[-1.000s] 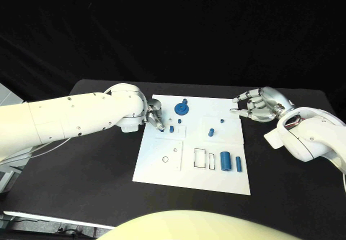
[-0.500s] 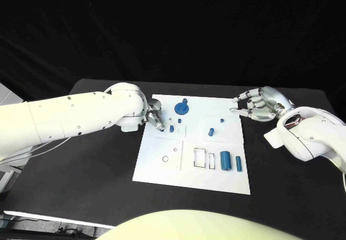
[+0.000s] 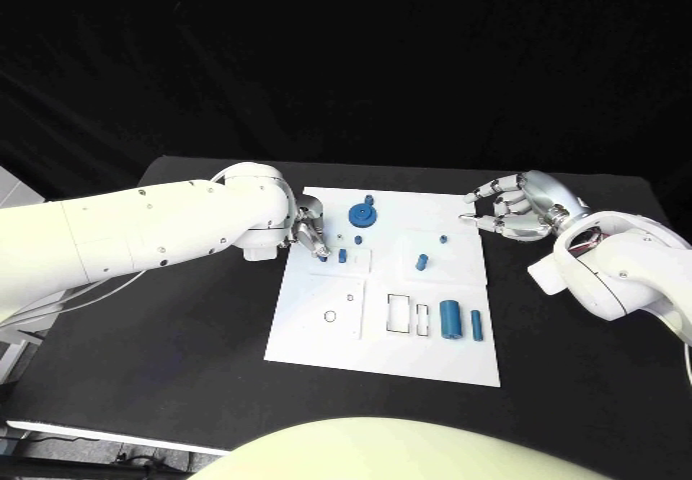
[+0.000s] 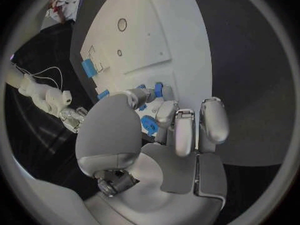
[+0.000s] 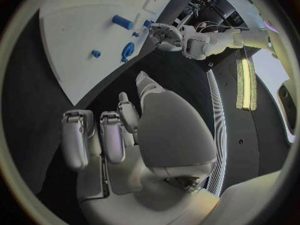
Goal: Assemble the parts on the task board
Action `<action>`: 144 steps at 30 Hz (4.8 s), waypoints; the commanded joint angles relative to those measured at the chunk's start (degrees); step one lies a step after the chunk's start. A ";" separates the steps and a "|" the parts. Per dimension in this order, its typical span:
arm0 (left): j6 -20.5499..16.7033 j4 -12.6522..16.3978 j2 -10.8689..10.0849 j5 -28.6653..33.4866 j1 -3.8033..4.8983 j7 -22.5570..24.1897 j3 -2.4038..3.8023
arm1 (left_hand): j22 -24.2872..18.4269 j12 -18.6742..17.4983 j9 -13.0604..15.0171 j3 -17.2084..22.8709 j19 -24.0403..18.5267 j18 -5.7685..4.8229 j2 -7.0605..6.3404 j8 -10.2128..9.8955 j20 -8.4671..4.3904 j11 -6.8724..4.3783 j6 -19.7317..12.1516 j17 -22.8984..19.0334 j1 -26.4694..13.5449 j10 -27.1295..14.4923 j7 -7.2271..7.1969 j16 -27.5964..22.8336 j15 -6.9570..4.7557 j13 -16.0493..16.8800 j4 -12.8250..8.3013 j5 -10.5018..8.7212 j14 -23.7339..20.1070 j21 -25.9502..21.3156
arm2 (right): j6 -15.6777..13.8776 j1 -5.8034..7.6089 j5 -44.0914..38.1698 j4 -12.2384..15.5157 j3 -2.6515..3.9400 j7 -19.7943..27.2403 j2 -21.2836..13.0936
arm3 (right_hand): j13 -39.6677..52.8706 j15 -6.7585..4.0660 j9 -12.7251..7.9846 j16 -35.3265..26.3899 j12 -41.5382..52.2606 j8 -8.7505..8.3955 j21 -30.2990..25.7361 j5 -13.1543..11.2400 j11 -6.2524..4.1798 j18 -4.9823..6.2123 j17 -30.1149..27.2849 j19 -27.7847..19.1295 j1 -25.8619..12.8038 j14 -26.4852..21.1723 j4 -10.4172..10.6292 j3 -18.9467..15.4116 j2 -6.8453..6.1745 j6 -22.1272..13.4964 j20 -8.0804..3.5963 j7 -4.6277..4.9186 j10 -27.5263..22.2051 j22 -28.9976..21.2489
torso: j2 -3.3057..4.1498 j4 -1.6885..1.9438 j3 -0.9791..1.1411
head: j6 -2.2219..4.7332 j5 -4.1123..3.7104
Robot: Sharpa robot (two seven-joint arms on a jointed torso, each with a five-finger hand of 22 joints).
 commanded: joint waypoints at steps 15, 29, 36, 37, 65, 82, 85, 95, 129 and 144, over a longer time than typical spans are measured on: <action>2.05 -0.56 0.67 2.55 -0.35 -0.24 -0.39 | -0.45 0.28 1.13 7.01 -0.62 -0.83 0.28 0.90 -0.36 -0.55 -0.31 8.40 -5.19 0.18 -1.27 -0.43 -0.81 0.61 -7.55 -0.90 4.33 -0.79 | 0.18 -0.04 -0.24 0.17 -0.01 0.75 -0.07 | -0.09 0.04 -0.09 -0.38 -0.14 0.21 -0.22 0.23 0.07 0.44 10.00 3.82 0.34 4.53 -0.02 -0.13 0.26 0.20 0.03 -0.15 -0.27 11.85 | -0.04 0.07 -0.02 | -0.14 -0.22; 2.39 -1.18 0.53 1.23 -0.34 -0.39 -0.40 | -1.13 -0.19 0.35 -9.63 -0.63 -0.76 0.09 -0.50 -0.50 -0.48 0.82 7.84 -9.88 -0.70 -1.25 -0.69 -0.85 0.21 1.49 -1.21 4.19 -1.69 | 0.08 -0.04 -0.21 0.24 -0.01 0.97 -0.13 | -0.19 0.04 -0.11 -0.46 -0.23 0.22 -0.38 0.20 0.08 0.48 9.86 3.75 0.13 4.49 0.11 -0.25 0.22 0.19 0.02 -0.15 -0.36 11.75 | -0.04 0.06 0.00 | -0.13 -0.24; 2.28 -1.43 0.48 0.90 -0.34 -0.42 -0.40 | -1.19 -0.22 0.24 -12.88 -0.61 -0.75 0.03 -0.80 -0.48 -0.44 0.92 7.82 -9.42 -0.77 -1.20 -0.69 -0.82 0.23 3.07 -1.38 4.19 -1.82 | 0.02 -0.04 -0.21 0.26 -0.01 0.99 -0.16 | -0.19 0.04 -0.12 -0.49 -0.23 0.22 -0.39 0.20 0.09 0.48 9.81 3.75 0.02 4.48 0.17 -0.32 0.20 0.18 0.02 -0.14 -0.36 11.74 | -0.05 0.04 0.00 | -0.10 -0.23; 2.17 -1.50 0.45 0.83 -0.34 -0.42 -0.40 | -1.15 -0.26 0.23 -13.06 -0.58 -0.76 0.08 -0.82 -0.48 -0.43 0.93 7.80 -9.46 -0.79 -1.19 -0.69 -0.81 0.18 3.14 -1.42 4.18 -1.80 | 0.01 -0.04 -0.21 0.27 -0.01 0.99 -0.17 | -0.19 0.04 -0.12 -0.49 -0.23 0.22 -0.39 0.20 0.09 0.48 9.81 3.75 0.02 4.48 0.17 -0.32 0.20 0.18 0.02 -0.14 -0.36 11.74 | -0.05 0.03 0.00 | -0.10 -0.24; -9.78 3.38 -3.00 1.36 -0.24 0.60 2.89 | -4.82 -2.30 -2.56 -21.93 -2.80 0.01 2.24 -5.48 1.71 2.53 -8.80 6.95 -8.93 -4.50 2.25 -1.06 1.60 -3.70 3.42 -3.92 3.83 -4.47 | 0.12 -0.26 -0.17 -0.12 -0.01 0.88 -0.11 | -0.31 0.05 -0.16 -0.65 -0.33 0.22 -0.61 0.22 0.09 0.54 9.53 3.65 -0.29 4.41 0.31 -0.49 0.23 0.14 0.02 -0.14 -0.46 11.60 | -0.06 0.01 -0.05 | 0.62 -0.45; -30.20 2.34 -2.15 -3.33 -2.34 30.49 1.45 | -37.48 -36.13 -17.33 -18.44 -23.94 4.68 -0.71 -7.02 6.65 8.28 -19.84 -37.67 17.21 -32.06 6.36 -33.16 6.97 -40.93 2.92 -6.35 -24.69 -36.50 | -0.14 -0.33 -0.16 -0.21 -0.01 0.99 -0.38 | -0.43 0.04 -0.19 -0.73 -0.43 0.22 -0.71 0.24 0.09 0.56 9.38 3.61 -0.36 4.37 0.31 -0.49 0.40 0.12 0.02 -0.14 -0.57 11.54 | -0.04 0.11 -0.12 | 1.22 -0.90; -31.17 1.74 -1.47 -7.22 -2.84 32.24 0.98 | -37.37 -37.62 -19.36 -19.85 -23.30 4.68 -1.04 -7.23 6.67 8.54 -20.39 -38.15 18.31 -32.86 5.39 -32.49 7.18 -43.03 2.74 -6.49 -24.09 -36.37 | -0.11 -0.34 -0.16 -0.22 -0.01 1.00 -0.40 | -0.46 0.04 -0.19 -0.73 -0.46 0.23 -0.73 0.24 0.08 0.56 9.40 3.60 -0.33 4.37 0.28 -0.48 0.42 0.12 0.02 -0.15 -0.59 11.52 | -0.09 0.08 -0.05 | 1.27 -0.96; -27.70 -0.53 1.53 -17.67 -3.36 29.80 -0.22 | -35.60 -36.13 -24.47 -26.78 -21.66 4.75 0.40 -5.62 6.25 7.90 -17.91 -37.85 19.78 -34.57 4.77 -26.24 6.56 -45.99 3.15 -6.26 -22.93 -34.15 | -0.02 -0.44 -0.21 -0.29 -0.01 1.04 -0.30 | -0.46 0.04 -0.19 -0.73 -0.46 0.23 -0.73 0.24 0.08 0.56 9.40 3.60 -0.33 4.37 0.28 -0.48 0.42 0.12 0.02 -0.15 -0.59 11.52 | -0.03 -0.01 -0.02 | 1.54 -0.91; -18.27 -3.93 5.00 -22.41 -3.43 23.29 -0.80 | -31.00 -37.59 -32.17 -24.94 -22.29 4.79 1.66 -11.61 6.59 8.16 -8.34 -37.54 22.30 -29.64 5.15 -17.35 6.82 -51.17 3.05 -6.11 -20.96 -28.85 | -1.89 -1.02 -0.65 -0.42 -0.01 2.06 0.05 | -1.09 0.01 -0.23 -0.98 -1.06 0.29 -1.29 0.25 0.04 0.70 8.98 3.36 0.05 4.25 0.02 -0.35 0.56 0.17 -0.01 -0.18 -1.19 11.16 | -0.02 0.01 -0.03 | 1.29 -1.16; -18.45 -4.48 5.51 -20.71 -3.49 24.58 -0.79 | -27.08 -42.27 -33.10 -15.35 -23.82 4.83 0.50 -13.73 5.92 7.38 -3.44 -36.55 23.13 -24.03 4.48 -14.46 6.06 -54.23 1.88 -6.57 -18.63 -24.10 | -1.76 -1.03 -0.65 -0.34 -0.01 2.03 -0.01 | -1.06 0.00 -0.24 -0.98 -1.04 0.30 -1.28 0.25 0.04 0.70 8.99 3.37 0.13 4.25 -0.02 -0.33 0.58 0.18 -0.02 -0.18 -1.16 11.17 | -0.02 0.06 0.01 | 1.06 -1.22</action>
